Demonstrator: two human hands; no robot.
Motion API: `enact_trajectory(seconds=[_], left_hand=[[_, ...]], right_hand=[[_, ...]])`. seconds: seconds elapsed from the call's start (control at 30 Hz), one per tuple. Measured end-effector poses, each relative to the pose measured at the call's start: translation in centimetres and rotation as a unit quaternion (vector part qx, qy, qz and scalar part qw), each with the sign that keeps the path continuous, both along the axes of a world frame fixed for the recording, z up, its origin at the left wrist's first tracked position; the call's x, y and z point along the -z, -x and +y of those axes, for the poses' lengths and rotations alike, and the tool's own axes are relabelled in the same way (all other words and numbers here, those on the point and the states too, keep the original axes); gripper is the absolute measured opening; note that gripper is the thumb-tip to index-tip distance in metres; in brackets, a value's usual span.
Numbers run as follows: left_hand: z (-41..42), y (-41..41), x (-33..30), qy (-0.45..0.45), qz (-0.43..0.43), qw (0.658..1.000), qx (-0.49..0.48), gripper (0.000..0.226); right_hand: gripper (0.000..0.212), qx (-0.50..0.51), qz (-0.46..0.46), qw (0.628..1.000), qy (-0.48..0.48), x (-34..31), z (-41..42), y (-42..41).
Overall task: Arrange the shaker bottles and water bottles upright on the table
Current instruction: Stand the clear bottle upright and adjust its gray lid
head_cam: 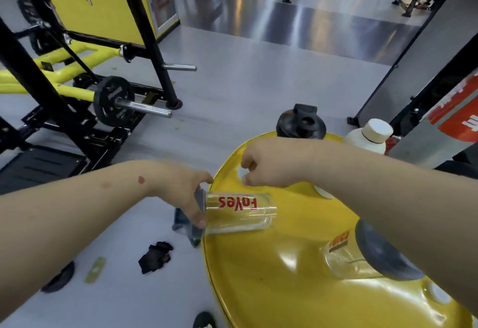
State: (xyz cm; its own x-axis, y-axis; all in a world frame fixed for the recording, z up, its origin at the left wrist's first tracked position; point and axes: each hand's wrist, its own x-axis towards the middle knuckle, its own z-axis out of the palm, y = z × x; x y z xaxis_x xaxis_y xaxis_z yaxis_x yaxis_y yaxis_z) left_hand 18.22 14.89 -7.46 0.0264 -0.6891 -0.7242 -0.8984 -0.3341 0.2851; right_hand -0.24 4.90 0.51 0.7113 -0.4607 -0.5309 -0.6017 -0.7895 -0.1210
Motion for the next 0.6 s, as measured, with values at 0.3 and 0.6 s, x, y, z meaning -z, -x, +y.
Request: enact_trajectory(seconds=[0.3,0.6], left_hand=[[1.8,0.2,0.1,0.087,0.042,0.994,-0.046,0.092],[-0.6,4.9,-5.7,0.257,0.034,0.965,0.040,0.104]], right_hand=[[0.071,-0.048,0.086,0.994,-0.052,2.9,2.2,-1.6],[0.048,0.201,-0.042,0.946,-0.252,0.1,-0.7,2.6]])
